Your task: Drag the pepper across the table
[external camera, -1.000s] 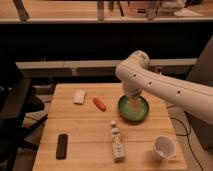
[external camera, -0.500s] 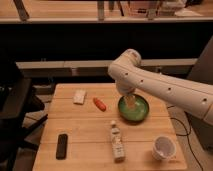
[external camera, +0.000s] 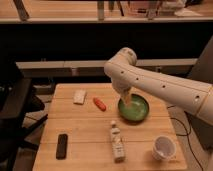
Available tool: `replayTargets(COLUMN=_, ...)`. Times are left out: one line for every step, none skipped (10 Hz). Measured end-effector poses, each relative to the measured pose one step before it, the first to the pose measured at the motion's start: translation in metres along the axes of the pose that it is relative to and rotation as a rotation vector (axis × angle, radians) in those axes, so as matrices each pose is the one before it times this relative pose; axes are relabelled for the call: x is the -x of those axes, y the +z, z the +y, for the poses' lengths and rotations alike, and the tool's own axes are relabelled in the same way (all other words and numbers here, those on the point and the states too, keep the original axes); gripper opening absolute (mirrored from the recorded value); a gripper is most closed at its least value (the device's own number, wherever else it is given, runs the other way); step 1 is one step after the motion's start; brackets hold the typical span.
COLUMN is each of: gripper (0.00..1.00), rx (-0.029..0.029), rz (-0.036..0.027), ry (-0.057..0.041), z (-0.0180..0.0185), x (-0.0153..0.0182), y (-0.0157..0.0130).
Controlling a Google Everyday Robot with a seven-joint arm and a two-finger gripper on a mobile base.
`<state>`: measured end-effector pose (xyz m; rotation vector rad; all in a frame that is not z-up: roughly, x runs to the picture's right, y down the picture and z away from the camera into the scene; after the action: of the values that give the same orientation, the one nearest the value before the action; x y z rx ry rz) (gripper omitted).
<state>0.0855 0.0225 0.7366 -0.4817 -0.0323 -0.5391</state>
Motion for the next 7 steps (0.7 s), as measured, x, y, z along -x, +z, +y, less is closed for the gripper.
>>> replayTargets(gripper=0.80, rx=-0.00679, rz=-0.00273, ry=-0.02193, z=-0.00304, x=0.00151, y=0.00066)
replayTargets(gripper=0.80, rx=-0.00520, rz=-0.00322, ry=-0.01674, z=-0.00291, x=0.00188, y=0.00107)
replayTargets(gripper=0.80, rx=-0.00726, rz=-0.00421, ry=-0.02340, z=-0.00382, x=0.00198, y=0.00144)
replayTargets(gripper=0.80, rx=-0.00709, rz=-0.00332, ry=-0.01835, z=-0.00311, x=0.00059, y=0.00111)
replayTargets(gripper=0.80, rx=-0.00330, rz=-0.00140, ry=-0.01088, z=-0.00136, x=0.00006, y=0.00078)
replayTargets(gripper=0.80, rx=-0.00307, rz=-0.00221, ry=-0.01565, z=-0.00170, x=0.00069, y=0.00194)
replayTargets(gripper=0.80, rx=-0.00635, rz=-0.00408, ry=-0.02328, z=-0.00347, x=0.00114, y=0.00143)
